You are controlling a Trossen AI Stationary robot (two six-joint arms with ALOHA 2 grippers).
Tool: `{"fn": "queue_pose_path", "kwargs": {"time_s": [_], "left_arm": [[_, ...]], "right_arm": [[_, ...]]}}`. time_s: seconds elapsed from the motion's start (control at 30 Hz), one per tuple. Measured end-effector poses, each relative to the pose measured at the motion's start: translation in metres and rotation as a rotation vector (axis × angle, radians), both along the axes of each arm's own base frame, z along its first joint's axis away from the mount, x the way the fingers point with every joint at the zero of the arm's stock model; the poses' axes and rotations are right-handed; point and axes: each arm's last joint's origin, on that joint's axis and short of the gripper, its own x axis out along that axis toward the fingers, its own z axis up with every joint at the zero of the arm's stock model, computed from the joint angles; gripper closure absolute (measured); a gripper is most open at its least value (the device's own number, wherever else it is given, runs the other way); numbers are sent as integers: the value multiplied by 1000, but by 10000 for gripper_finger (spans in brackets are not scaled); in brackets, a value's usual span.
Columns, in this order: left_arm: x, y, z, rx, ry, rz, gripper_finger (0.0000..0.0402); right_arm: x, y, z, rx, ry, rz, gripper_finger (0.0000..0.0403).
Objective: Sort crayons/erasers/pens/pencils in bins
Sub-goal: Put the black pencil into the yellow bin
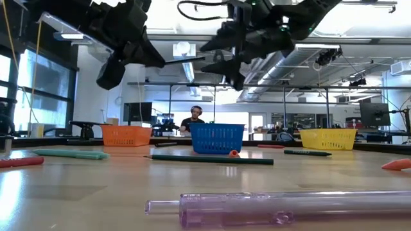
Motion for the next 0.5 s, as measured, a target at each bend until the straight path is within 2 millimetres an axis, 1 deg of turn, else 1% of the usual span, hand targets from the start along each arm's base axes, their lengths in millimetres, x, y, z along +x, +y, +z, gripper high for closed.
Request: {"fn": "queue_pose_path", "kwargs": {"time_s": [0.13,0.23,0.5], "left_arm": [[0,0,1,20,16,-7,394],[1,0,2,32,17,-13,394],[4,0,9,69,-15,-46,394]], "right_arm": [[11,0,1,46,0,45,210],[14,-1,0,56,10,45,210],[15,-1,-1,64,20,55,210]]}}
